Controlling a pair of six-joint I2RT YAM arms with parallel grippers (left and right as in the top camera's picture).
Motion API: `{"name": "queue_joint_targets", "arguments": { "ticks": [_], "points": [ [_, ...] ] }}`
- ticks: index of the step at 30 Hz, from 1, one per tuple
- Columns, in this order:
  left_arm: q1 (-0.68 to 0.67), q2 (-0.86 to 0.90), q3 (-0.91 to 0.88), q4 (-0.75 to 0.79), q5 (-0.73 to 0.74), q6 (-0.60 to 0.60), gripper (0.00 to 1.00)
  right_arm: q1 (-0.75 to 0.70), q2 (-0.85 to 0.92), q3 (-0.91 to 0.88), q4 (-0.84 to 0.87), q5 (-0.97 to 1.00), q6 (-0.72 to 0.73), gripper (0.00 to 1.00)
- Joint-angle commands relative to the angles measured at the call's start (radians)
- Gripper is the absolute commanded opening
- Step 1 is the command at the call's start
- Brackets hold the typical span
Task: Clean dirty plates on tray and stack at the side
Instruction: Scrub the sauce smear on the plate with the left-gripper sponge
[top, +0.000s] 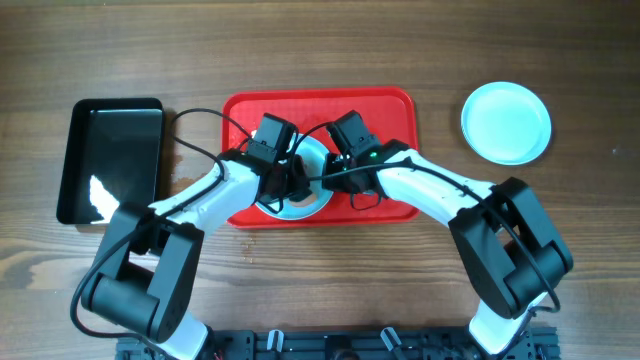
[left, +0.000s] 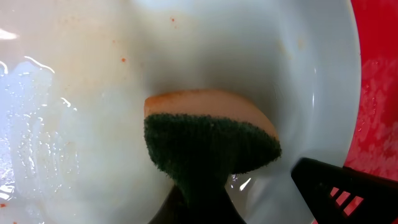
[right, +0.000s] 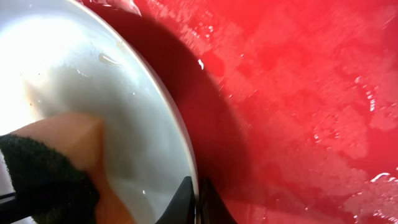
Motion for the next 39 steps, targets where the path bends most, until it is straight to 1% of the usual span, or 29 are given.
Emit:
{"name": "queue_joint_targets", "arguments": {
  "ticks": [1, 3, 6, 8, 11, 13, 17, 19, 22, 25, 28, 30, 34, 39],
  "points": [
    [-0.005, 0.062, -0.009, -0.033, -0.066, -0.020, 0.04, -0.003, 0.034, -0.013, -0.011, 0.036, 0.003, 0.04],
    [0.000, 0.062, -0.009, -0.078, -0.119, -0.019, 0.04, -0.003, 0.034, -0.013, -0.011, 0.036, 0.003, 0.04],
    [0.019, 0.061, -0.008, -0.158, -0.261, 0.017, 0.04, -0.003, 0.034, -0.013, -0.010, 0.036, 0.003, 0.04],
    [0.040, 0.061, -0.008, -0.210, -0.355, 0.021, 0.04, -0.003, 0.034, -0.013, -0.009, 0.037, 0.003, 0.04],
    [0.080, 0.060, -0.008, -0.260, -0.452, 0.021, 0.04, -0.003, 0.034, -0.013, -0.009, 0.037, 0.003, 0.04],
    [0.106, 0.060, -0.008, -0.274, -0.481, 0.021, 0.04, -0.003, 0.034, -0.013, -0.009, 0.037, 0.003, 0.04],
    [0.154, 0.048, 0.008, -0.286, -0.481, 0.021, 0.04, -0.003, 0.034, -0.013, -0.009, 0.037, 0.003, 0.04],
    [0.159, 0.030, 0.026, -0.291, -0.467, 0.022, 0.04, -0.003, 0.034, -0.013, -0.009, 0.037, 0.003, 0.04],
    [0.151, -0.008, 0.048, -0.283, -0.399, 0.022, 0.04, -0.003, 0.034, -0.013, -0.007, 0.042, 0.003, 0.04],
    [0.132, -0.053, 0.054, -0.229, -0.272, 0.022, 0.04, -0.003, 0.034, -0.013, -0.007, 0.044, 0.003, 0.04],
    [0.109, -0.067, 0.053, -0.155, -0.100, 0.022, 0.04, -0.003, 0.034, -0.013, -0.007, 0.044, 0.003, 0.04],
    [0.091, -0.061, 0.053, -0.103, -0.034, 0.022, 0.04, -0.003, 0.034, -0.013, -0.007, 0.044, 0.003, 0.05],
    [0.046, -0.056, 0.053, -0.030, -0.032, 0.022, 0.04, -0.003, 0.034, -0.013, -0.008, 0.043, 0.003, 0.04],
    [0.018, -0.051, 0.053, 0.014, -0.032, 0.020, 0.04, -0.003, 0.034, -0.013, -0.008, 0.043, 0.003, 0.04]
  ]
}}
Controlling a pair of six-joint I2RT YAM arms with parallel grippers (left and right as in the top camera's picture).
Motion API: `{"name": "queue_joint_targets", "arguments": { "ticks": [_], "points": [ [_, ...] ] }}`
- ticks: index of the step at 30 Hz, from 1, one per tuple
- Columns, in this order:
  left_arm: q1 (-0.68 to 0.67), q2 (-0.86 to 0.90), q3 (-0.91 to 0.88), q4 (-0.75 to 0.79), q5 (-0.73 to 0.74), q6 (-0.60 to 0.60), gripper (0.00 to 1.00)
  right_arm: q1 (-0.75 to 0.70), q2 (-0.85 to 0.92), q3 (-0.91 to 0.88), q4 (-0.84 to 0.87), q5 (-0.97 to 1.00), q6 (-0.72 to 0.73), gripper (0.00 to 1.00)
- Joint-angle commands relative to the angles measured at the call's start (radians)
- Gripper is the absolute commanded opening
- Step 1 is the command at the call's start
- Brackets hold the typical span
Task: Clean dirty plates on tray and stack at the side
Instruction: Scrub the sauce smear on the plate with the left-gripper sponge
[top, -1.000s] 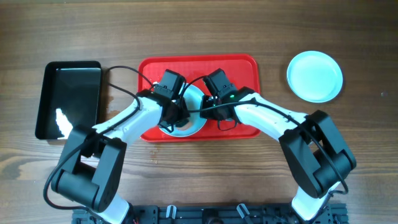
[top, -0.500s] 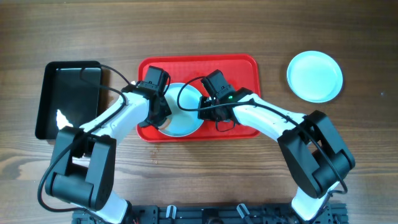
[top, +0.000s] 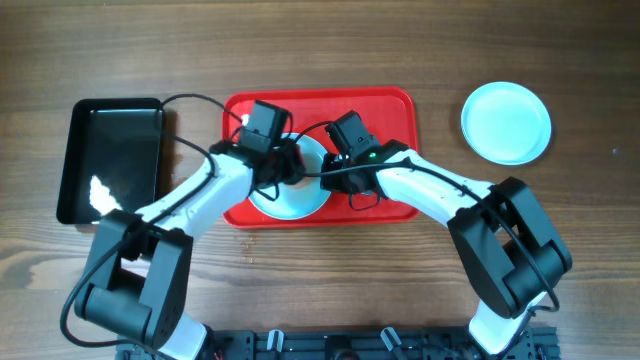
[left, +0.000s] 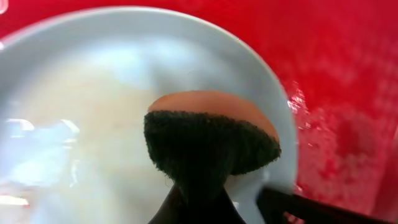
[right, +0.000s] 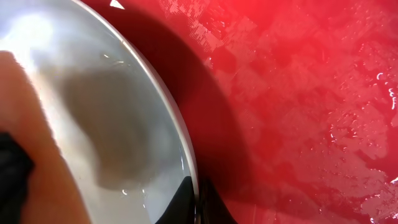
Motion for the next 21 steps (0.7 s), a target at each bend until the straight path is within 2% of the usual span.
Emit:
{"name": "queue_joint_targets", "arguments": {
  "ticks": [1, 12, 21],
  "points": [
    [-0.018, -0.005, -0.003, 0.030, 0.034, 0.009, 0.04, -0.008, 0.031, -0.013, -0.018, 0.055, -0.003, 0.04],
    [-0.015, 0.138, -0.003, 0.132, 0.027, 0.008, 0.04, -0.008, 0.031, -0.013, -0.019, 0.055, -0.004, 0.05],
    [0.072, 0.140, -0.003, -0.009, -0.102, 0.012, 0.04, -0.008, 0.031, -0.013, -0.024, 0.056, -0.005, 0.04]
  ]
}}
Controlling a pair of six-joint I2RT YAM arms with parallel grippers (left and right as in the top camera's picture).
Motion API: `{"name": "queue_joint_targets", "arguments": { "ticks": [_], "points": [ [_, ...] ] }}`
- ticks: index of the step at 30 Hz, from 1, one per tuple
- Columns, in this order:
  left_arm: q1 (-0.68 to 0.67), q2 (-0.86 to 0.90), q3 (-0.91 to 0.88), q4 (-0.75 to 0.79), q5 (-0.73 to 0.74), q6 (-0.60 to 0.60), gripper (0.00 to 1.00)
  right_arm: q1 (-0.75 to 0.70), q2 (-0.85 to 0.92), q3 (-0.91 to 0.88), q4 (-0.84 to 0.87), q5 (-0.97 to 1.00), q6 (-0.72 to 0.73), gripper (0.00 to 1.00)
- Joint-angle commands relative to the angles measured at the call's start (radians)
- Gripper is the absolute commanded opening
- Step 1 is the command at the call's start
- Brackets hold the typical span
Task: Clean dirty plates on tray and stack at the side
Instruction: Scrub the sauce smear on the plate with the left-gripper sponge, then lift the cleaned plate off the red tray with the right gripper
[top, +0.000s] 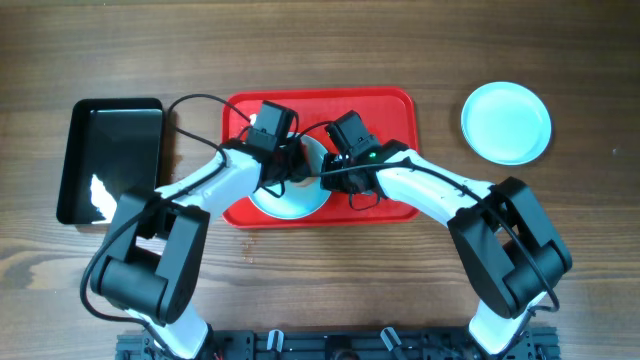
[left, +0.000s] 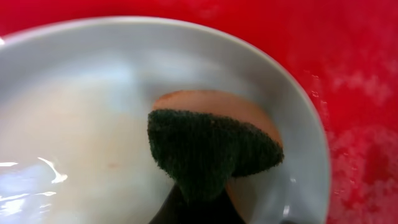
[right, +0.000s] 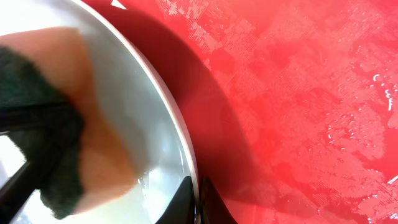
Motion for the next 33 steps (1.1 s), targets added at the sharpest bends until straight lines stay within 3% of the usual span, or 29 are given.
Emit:
{"name": "queue_joint_targets", "arguments": {
  "ticks": [1, 5, 8, 15, 22, 33],
  "points": [
    [0.081, 0.031, -0.021, -0.090, -0.111, 0.012, 0.04, -0.008, 0.031, -0.013, -0.023, 0.051, -0.005, 0.04],
    [0.145, 0.028, -0.021, -0.152, -0.111, 0.013, 0.04, -0.008, 0.031, -0.013, -0.022, 0.052, -0.004, 0.04],
    [0.182, 0.014, -0.021, -0.195, -0.110, 0.092, 0.04, -0.008, 0.031, -0.013, -0.022, 0.052, -0.005, 0.04],
    [0.194, -0.043, -0.021, -0.272, -0.097, 0.121, 0.04, -0.008, 0.031, -0.013, -0.022, 0.059, -0.004, 0.04],
    [0.195, -0.190, -0.021, -0.368, 0.018, 0.121, 0.04, -0.008, 0.031, -0.013, -0.023, 0.059, -0.004, 0.04],
    [0.195, -0.447, -0.021, -0.399, 0.030, 0.170, 0.04, -0.011, 0.027, 0.000, -0.043, 0.059, -0.032, 0.04]
  ]
}}
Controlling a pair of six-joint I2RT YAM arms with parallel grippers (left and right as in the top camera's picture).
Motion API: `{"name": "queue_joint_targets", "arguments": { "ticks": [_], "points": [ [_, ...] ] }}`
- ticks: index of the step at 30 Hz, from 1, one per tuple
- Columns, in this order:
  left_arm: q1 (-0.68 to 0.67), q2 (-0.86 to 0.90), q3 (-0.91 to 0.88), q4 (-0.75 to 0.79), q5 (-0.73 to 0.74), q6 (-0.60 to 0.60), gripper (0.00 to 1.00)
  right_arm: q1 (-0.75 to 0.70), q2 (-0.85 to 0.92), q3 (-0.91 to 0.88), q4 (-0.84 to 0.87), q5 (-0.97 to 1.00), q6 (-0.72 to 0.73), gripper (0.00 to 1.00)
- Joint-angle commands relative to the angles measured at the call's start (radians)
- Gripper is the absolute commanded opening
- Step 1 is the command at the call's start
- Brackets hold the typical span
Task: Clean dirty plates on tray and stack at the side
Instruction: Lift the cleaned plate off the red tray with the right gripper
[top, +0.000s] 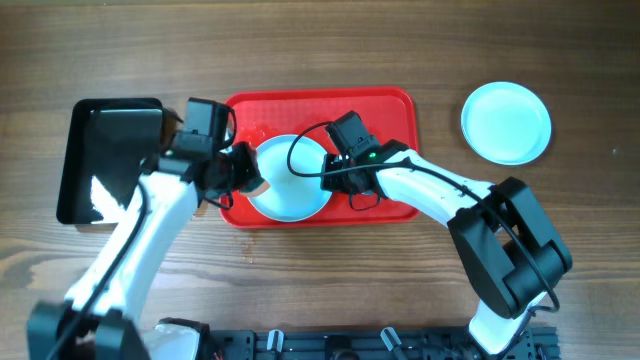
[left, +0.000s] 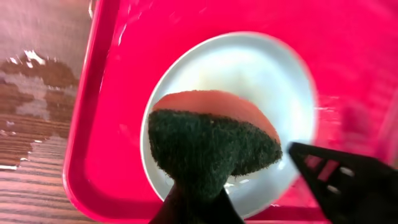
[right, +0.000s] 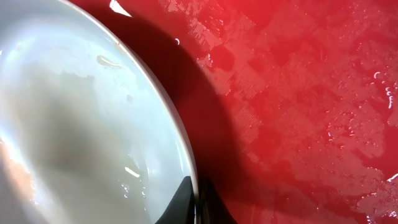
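Observation:
A wet white plate (top: 290, 178) lies in the red tray (top: 385, 110). My right gripper (top: 328, 172) is shut on the plate's right rim (right: 186, 155), one finger inside and one outside. My left gripper (top: 240, 170) is shut on an orange sponge with a dark green scrub face (left: 211, 140). It hangs over the tray's left edge, lifted off the plate (left: 249, 81) and to its left. A second pale plate (top: 506, 122) sits on the table at the far right.
A black rectangular tray (top: 110, 160) with a wet shine lies on the wooden table to the left of the red tray. Water spots mark the red tray's floor (right: 298, 93) and the wood (left: 37, 68) beside it.
My left gripper has moved left and up with the sponge, from inside the plate to above the tray's left edge. The right gripper has kept its hold on the rim.
The sponge in my left gripper was pressed in the plate's bowl while the right gripper held the rim. At the two later moments it sat at other spots in the plate. Now it is off the plate, whose inside looks wet and white.

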Motion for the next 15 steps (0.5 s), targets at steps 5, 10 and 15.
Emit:
{"name": "queue_joint_targets", "arguments": {
  "ticks": [5, 10, 15],
  "points": [
    [0.008, -0.022, -0.004, -0.005, -0.019, 0.031, 0.04, -0.051, -0.015, 0.127, -0.188, 0.083, -0.133, 0.04],
    [0.008, 0.012, -0.004, -0.004, -0.019, 0.029, 0.04, -0.085, -0.046, 0.344, -0.491, 0.324, -0.189, 0.04],
    [0.008, 0.058, -0.004, 0.017, -0.019, 0.030, 0.04, -0.083, -0.046, 0.562, -0.708, 0.539, -0.238, 0.04]
  ]
}}
